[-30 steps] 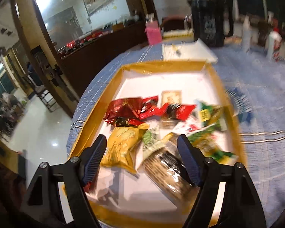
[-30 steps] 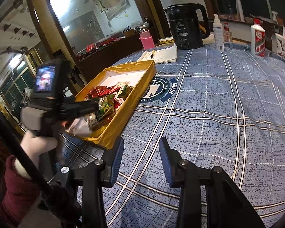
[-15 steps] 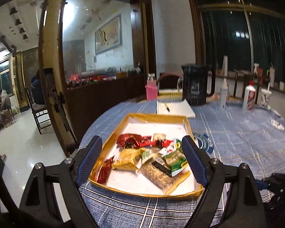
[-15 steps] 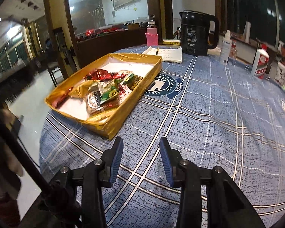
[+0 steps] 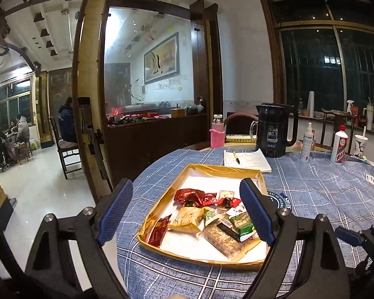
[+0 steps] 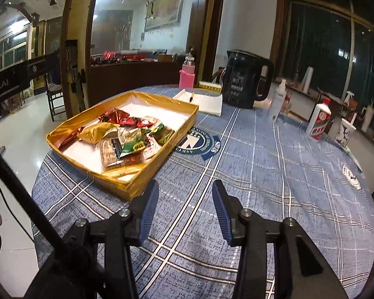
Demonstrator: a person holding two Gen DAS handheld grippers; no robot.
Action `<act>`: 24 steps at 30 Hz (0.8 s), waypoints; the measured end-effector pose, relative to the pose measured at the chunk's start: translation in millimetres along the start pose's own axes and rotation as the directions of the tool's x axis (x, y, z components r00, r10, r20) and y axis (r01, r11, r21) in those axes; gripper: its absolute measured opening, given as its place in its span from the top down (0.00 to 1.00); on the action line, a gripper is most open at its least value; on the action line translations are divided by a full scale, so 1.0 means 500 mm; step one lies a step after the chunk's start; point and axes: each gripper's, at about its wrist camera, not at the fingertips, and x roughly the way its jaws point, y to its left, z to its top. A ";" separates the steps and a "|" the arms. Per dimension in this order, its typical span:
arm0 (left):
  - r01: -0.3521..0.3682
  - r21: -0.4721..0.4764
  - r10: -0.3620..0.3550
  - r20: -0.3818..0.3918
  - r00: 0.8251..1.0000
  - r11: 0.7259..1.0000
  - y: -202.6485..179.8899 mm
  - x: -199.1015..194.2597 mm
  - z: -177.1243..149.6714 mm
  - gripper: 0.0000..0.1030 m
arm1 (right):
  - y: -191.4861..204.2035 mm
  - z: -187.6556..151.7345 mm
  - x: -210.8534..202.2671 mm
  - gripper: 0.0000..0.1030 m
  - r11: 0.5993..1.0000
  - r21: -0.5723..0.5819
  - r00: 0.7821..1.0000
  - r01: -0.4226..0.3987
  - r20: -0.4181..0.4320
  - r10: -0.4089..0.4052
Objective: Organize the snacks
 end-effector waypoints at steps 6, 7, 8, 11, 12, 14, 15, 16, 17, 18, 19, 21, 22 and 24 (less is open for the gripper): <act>0.072 -0.051 -0.077 -0.093 0.993 0.996 0.011 0.018 0.002 0.15 | 0.007 -0.001 0.009 0.55 1.000 -0.014 1.000 -0.022 -0.023 0.022; 0.078 -0.059 -0.083 -0.098 0.992 0.995 0.014 0.019 0.003 0.15 | 0.009 -0.002 0.009 0.55 0.999 -0.017 0.999 -0.027 -0.028 0.027; 0.078 -0.067 -0.085 -0.102 0.991 0.995 0.017 0.020 0.004 0.15 | 0.011 -0.004 0.010 0.54 0.999 -0.019 0.999 -0.034 -0.036 0.034; 0.083 -0.094 -0.095 -0.131 0.987 0.992 0.025 0.030 0.003 0.12 | 0.013 -0.007 0.013 0.54 0.998 -0.015 0.997 -0.055 -0.060 0.054; 0.083 -0.103 -0.097 -0.140 0.985 0.991 0.026 0.031 -0.001 0.12 | 0.014 -0.008 0.015 0.53 0.998 -0.013 0.996 -0.059 -0.070 0.058; 0.083 -0.115 -0.101 -0.157 0.982 0.990 0.028 0.039 -0.005 0.12 | 0.015 -0.010 0.017 0.53 0.998 -0.013 0.995 -0.062 -0.085 0.061; 0.080 -0.112 -0.098 -0.165 0.981 0.991 0.027 0.043 -0.009 0.12 | 0.015 -0.011 0.019 0.53 0.998 -0.012 0.994 -0.062 -0.093 0.060; 0.077 -0.106 -0.094 -0.172 0.981 0.991 0.025 0.045 -0.011 0.12 | 0.016 -0.012 0.020 0.53 0.998 -0.012 0.993 -0.062 -0.100 0.061; 0.074 -0.100 -0.091 -0.177 0.980 0.992 0.022 0.048 -0.014 0.12 | 0.016 -0.013 0.021 0.53 0.998 -0.011 0.992 -0.062 -0.107 0.060; 0.070 -0.094 -0.086 -0.179 0.980 0.993 0.021 0.048 -0.017 0.12 | 0.016 -0.014 0.023 0.53 0.998 -0.010 0.992 -0.060 -0.113 0.059; 0.066 -0.086 -0.081 -0.183 0.980 0.994 0.017 0.050 -0.020 0.12 | 0.015 -0.015 0.024 0.53 0.998 -0.008 0.991 -0.059 -0.118 0.057; 0.063 -0.077 -0.077 -0.188 0.979 0.995 0.013 0.052 -0.023 0.12 | 0.013 -0.017 0.029 0.52 0.999 -0.004 0.990 -0.054 -0.132 0.053; 0.061 -0.073 -0.074 -0.192 0.979 0.995 0.011 0.052 -0.025 0.12 | 0.011 -0.018 0.031 0.52 0.999 -0.001 0.989 -0.054 -0.139 0.053; 0.056 -0.070 -0.069 -0.198 0.978 0.996 0.011 0.055 -0.028 0.12 | 0.009 -0.020 0.036 0.52 0.999 0.004 0.987 -0.053 -0.152 0.053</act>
